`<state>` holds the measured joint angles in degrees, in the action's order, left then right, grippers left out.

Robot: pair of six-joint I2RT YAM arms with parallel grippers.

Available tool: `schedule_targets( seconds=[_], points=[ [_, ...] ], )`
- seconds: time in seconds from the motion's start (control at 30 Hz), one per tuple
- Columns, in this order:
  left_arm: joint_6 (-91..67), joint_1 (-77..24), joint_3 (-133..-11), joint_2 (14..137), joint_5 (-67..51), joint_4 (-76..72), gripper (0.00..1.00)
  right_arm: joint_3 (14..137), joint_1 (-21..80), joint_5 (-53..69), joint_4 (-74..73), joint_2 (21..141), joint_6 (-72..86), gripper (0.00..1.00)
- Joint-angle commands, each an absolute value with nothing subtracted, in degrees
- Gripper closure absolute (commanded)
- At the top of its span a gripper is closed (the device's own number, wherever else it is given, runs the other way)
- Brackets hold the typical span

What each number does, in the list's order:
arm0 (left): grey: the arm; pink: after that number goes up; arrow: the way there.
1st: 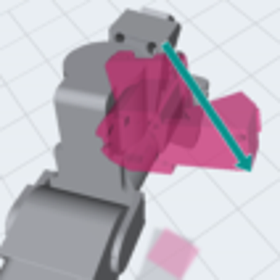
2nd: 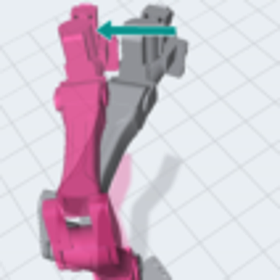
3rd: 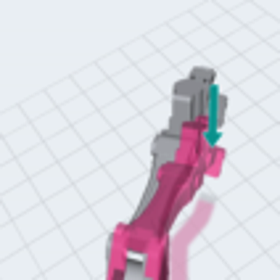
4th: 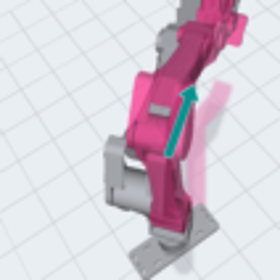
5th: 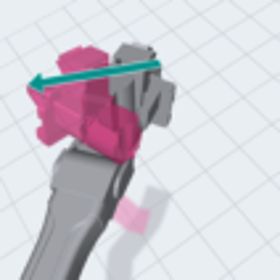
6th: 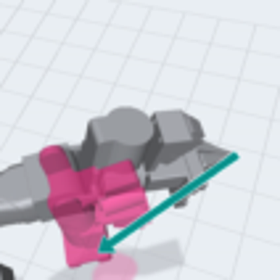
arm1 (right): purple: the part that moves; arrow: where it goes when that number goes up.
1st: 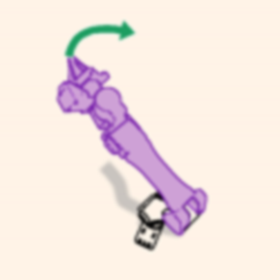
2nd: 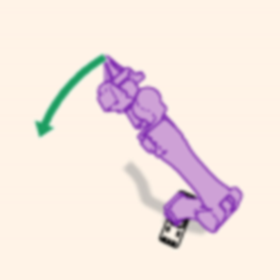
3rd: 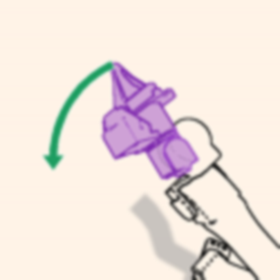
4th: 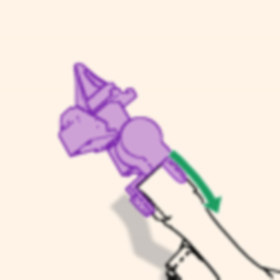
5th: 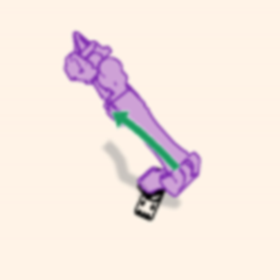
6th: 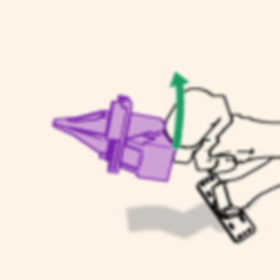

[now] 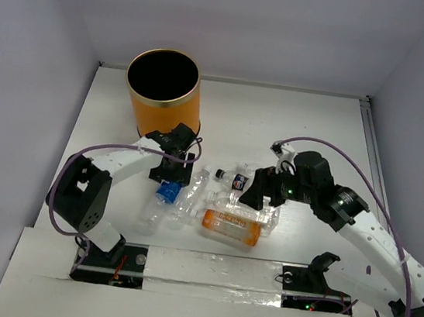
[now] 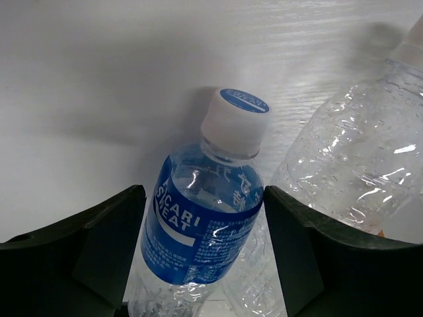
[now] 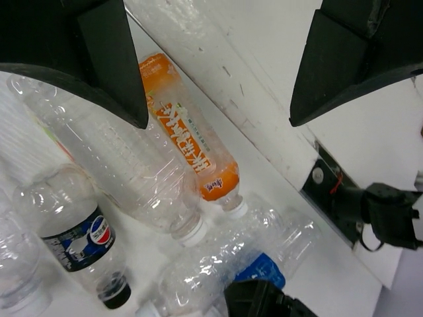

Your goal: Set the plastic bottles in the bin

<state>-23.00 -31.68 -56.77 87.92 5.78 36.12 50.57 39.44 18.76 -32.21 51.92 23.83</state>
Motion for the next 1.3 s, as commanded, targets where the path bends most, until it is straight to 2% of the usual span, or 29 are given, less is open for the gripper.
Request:
schedule_targets(
  seconds=[0.0,0.17,0.27,0.4,0.57,0.8,0.87,0.9,0.93,1.27],
  points=[
    [-22.06,-30.50,-55.99,88.68,3.96,35.86,0.31,53.70,39.64,24.86,-31.46,54.40,18.73,0.07],
    [-21.36,-29.88,-56.16,88.77,3.17,35.77,0.43,53.96,40.95,26.89,-30.41,58.27,17.40,0.02],
    [-20.74,-28.83,-56.34,88.07,2.99,36.38,0.59,54.14,43.50,27.07,-29.97,60.99,16.35,0.01],
    [-20.13,-28.13,-56.86,85.26,4.57,38.05,0.72,54.84,45.70,25.58,-30.06,63.36,14.68,0.01],
    [-20.30,-26.98,-58.18,80.08,3.78,40.69,0.76,57.74,53.07,21.28,-30.50,67.76,11.87,0.01],
    [-21.53,-26.46,-63.80,73.22,2.81,45.43,0.77,60.82,59.05,13.54,-29.71,74.35,10.11,0.03],
    [-21.71,-26.46,-66.43,72.08,2.29,47.10,0.78,61.26,60.11,11.52,-29.71,75.67,9.06,0.06],
    [-21.71,-25.85,-67.49,71.20,1.85,47.63,0.78,61.61,61.25,10.38,-29.53,77.07,8.53,0.16],
    [-21.62,-25.23,-68.54,70.76,0.45,47.98,0.79,61.79,61.26,9.94,-29.53,77.78,8.00,0.19],
    [-23.29,-20.31,-89.71,70.66,-5.88,48.00,0.79,63.19,64.86,3.78,-27.60,83.57,6.07,0.12]
  ],
)
